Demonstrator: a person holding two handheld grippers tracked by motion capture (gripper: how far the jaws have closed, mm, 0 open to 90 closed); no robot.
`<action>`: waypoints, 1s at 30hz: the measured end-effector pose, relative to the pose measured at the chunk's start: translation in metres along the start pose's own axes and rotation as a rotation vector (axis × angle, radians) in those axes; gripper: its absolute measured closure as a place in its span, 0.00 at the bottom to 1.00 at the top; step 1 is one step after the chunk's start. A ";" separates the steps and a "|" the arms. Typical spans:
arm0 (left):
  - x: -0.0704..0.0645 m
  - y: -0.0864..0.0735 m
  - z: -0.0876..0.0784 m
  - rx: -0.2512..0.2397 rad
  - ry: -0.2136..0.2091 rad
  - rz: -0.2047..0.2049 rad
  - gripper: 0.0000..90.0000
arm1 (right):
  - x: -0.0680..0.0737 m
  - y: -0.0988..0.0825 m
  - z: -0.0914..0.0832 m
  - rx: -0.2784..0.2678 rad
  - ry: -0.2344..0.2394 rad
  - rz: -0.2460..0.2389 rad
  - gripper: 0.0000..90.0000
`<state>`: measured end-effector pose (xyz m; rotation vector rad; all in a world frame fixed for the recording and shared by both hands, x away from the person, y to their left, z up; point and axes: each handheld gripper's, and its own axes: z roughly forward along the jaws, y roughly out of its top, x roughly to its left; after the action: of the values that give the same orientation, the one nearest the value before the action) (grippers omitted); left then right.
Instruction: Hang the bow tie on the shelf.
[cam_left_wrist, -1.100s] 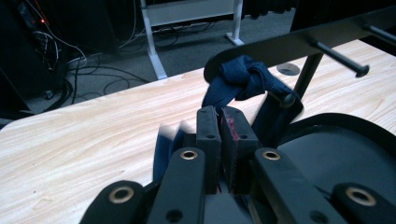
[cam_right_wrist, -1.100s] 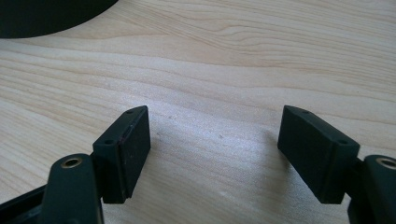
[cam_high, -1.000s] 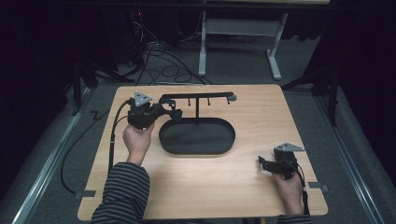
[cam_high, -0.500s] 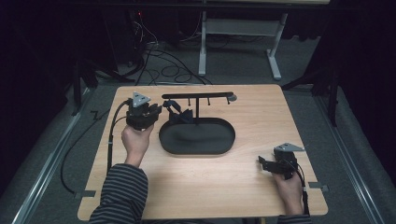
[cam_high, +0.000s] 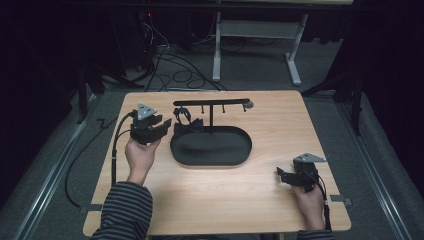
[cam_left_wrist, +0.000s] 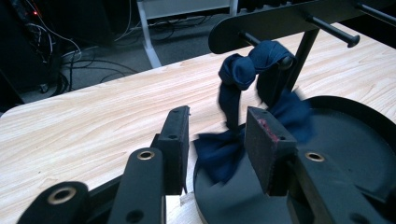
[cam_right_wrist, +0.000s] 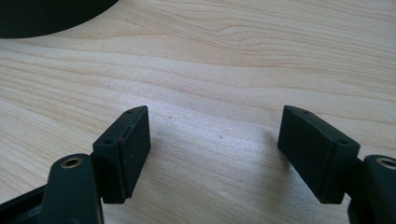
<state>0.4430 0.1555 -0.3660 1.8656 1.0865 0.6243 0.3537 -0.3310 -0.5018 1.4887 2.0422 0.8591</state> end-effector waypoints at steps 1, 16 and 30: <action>0.001 -0.001 -0.001 0.002 0.002 0.001 0.66 | 0.000 0.000 0.000 0.000 0.000 0.000 0.30; 0.008 -0.012 -0.017 0.012 0.012 0.015 0.63 | 0.000 0.000 0.000 0.000 0.001 -0.002 0.29; 0.012 -0.023 -0.030 0.008 0.022 0.011 0.61 | 0.000 0.000 0.000 0.000 0.002 -0.003 0.29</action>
<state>0.4164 0.1850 -0.3707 1.8763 1.0952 0.6496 0.3537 -0.3310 -0.5018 1.4857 2.0452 0.8590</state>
